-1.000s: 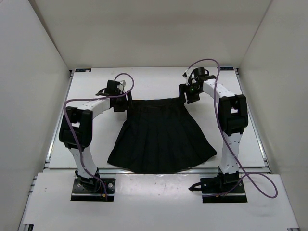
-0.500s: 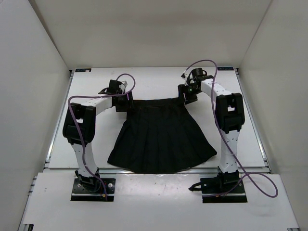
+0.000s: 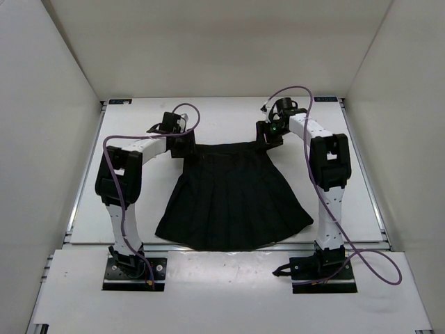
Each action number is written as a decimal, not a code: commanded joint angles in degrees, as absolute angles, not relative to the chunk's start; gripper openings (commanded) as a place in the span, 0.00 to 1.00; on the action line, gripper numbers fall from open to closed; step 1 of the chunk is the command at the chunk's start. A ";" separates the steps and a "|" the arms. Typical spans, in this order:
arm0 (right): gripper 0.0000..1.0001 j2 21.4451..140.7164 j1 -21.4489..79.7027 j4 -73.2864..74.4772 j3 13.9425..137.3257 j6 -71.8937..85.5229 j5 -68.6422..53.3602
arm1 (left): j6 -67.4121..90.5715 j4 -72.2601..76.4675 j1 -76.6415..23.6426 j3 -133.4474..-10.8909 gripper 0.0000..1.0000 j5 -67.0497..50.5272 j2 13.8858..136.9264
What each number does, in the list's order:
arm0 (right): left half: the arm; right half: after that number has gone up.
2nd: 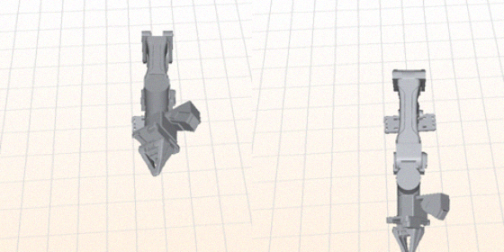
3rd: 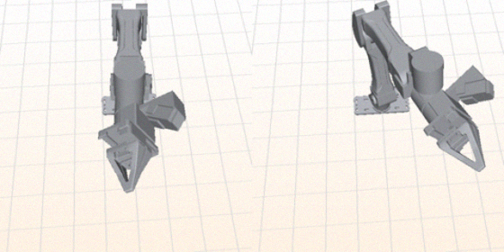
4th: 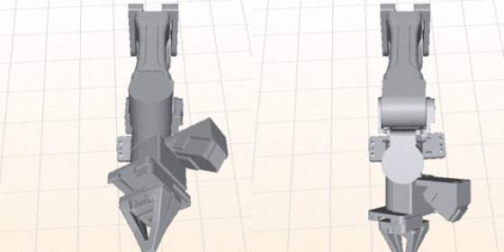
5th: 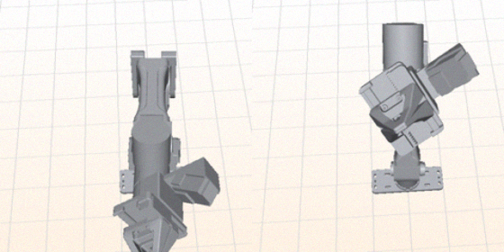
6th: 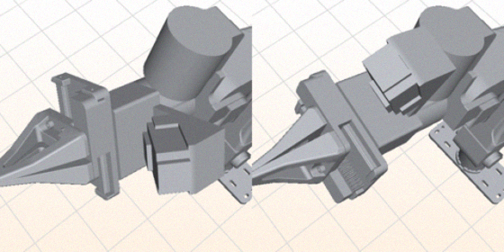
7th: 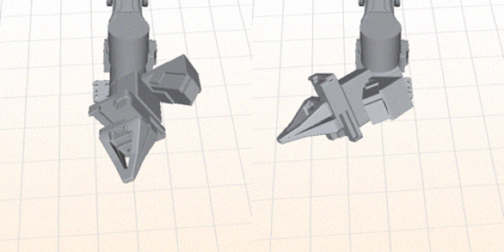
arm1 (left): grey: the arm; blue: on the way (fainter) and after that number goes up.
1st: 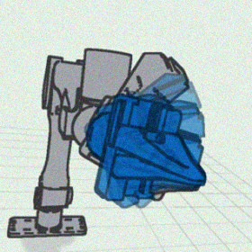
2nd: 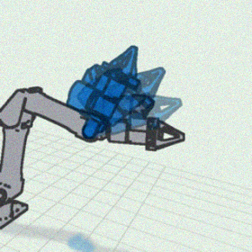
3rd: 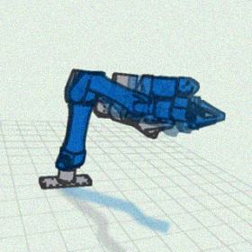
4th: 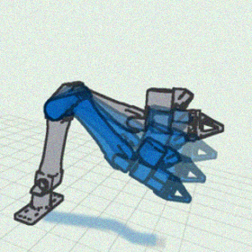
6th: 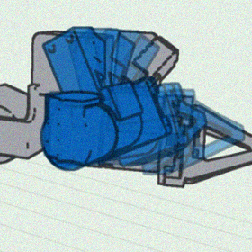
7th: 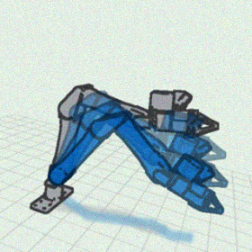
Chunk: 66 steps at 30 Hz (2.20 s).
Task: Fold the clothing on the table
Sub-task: Fold the skirt
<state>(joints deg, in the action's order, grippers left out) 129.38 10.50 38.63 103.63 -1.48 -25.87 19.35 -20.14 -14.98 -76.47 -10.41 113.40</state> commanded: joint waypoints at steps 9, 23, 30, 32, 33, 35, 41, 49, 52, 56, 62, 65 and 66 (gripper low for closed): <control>0.38 130.17 11.16 38.32 106.17 -0.79 -26.98 | 17.14 -22.76 -16.79 -82.44 0.55 -5.54 116.98; 0.00 129.91 8.97 37.18 112.57 1.75 -24.87 | 18.72 -20.58 -16.35 -87.00 0.00 -8.34 116.46; 0.00 122.09 3.96 32.70 117.07 6.24 -27.96 | 16.96 -21.18 -16.52 -96.94 0.00 -8.96 115.32; 0.00 119.72 3.87 32.09 114.54 5.89 -26.99 | 17.66 -20.39 -16.44 -96.95 0.00 -8.70 115.31; 0.00 119.10 3.69 32.34 113.56 5.37 -26.55 | 17.75 -20.30 -16.70 -96.60 0.00 -9.22 115.31; 0.00 117.43 3.26 32.52 110.15 5.19 -26.55 | 16.97 -20.13 -17.14 -95.55 0.00 -9.93 115.14; 0.00 112.06 3.60 28.92 95.92 4.31 -26.80 | 16.26 -20.83 -19.86 -89.22 0.00 -8.87 113.47; 0.00 106.54 6.06 28.57 86.23 3.34 -26.19 | 17.23 -17.68 -19.95 -77.19 0.00 -9.93 106.54; 0.01 104.94 6.77 27.42 82.98 3.43 -25.85 | 17.49 -16.61 -18.99 -74.97 0.00 -10.54 103.98; 0.00 103.36 7.12 26.72 81.56 3.34 -25.75 | 17.67 -15.91 -19.25 -74.97 0.00 -9.67 103.45; 0.00 109.50 5.10 29.96 89.10 2.64 -27.77 | 19.33 -17.83 -18.02 -79.79 0.00 -11.86 108.79; 0.00 114.32 4.13 31.99 97.87 2.46 -28.30 | 20.12 -19.68 -17.40 -86.03 0.00 -11.78 112.93; 0.00 116.35 3.70 33.30 102.96 2.63 -28.65 | 20.04 -20.30 -16.88 -89.09 0.00 -11.26 114.42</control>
